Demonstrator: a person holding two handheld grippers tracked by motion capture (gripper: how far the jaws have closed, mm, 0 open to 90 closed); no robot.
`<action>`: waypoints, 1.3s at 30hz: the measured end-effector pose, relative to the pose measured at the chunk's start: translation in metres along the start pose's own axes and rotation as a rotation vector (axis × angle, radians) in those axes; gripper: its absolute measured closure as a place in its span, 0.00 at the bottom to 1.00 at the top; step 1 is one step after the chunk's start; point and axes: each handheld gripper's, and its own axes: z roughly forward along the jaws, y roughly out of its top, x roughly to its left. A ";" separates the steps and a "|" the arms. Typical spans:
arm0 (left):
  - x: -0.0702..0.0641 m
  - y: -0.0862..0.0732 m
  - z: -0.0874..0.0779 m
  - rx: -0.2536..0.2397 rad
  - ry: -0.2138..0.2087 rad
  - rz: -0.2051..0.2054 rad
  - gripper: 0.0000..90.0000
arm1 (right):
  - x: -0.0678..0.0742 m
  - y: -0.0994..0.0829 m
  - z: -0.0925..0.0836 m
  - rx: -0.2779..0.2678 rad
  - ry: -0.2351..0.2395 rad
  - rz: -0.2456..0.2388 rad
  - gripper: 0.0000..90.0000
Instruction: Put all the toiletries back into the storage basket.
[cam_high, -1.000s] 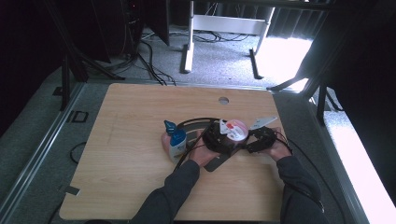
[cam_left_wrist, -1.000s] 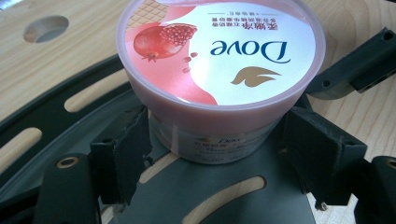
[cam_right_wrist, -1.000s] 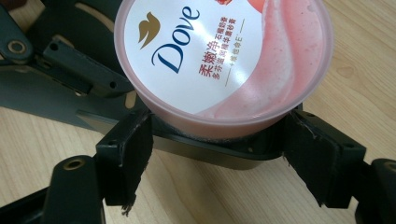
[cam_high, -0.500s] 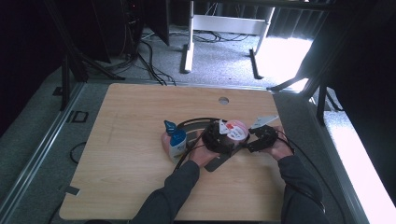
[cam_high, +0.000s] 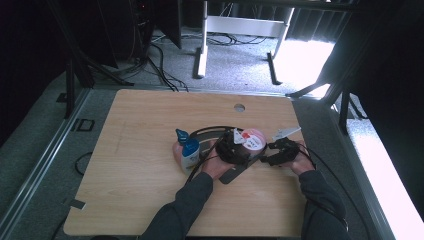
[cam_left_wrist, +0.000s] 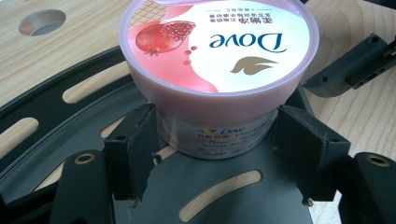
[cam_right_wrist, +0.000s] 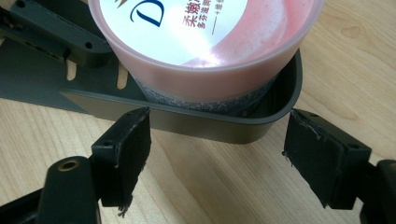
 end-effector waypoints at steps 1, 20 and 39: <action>0.000 0.000 0.000 0.000 0.000 -0.002 0.35 | 0.000 0.000 0.000 0.000 0.001 0.003 0.25; -0.003 -0.001 -0.014 -0.010 -0.010 -0.016 0.39 | 0.001 -0.008 0.003 -0.014 0.000 0.004 0.29; -0.014 -0.012 -0.033 0.029 -0.106 -0.016 0.33 | 0.040 -0.038 -0.005 -0.094 -0.034 0.018 0.36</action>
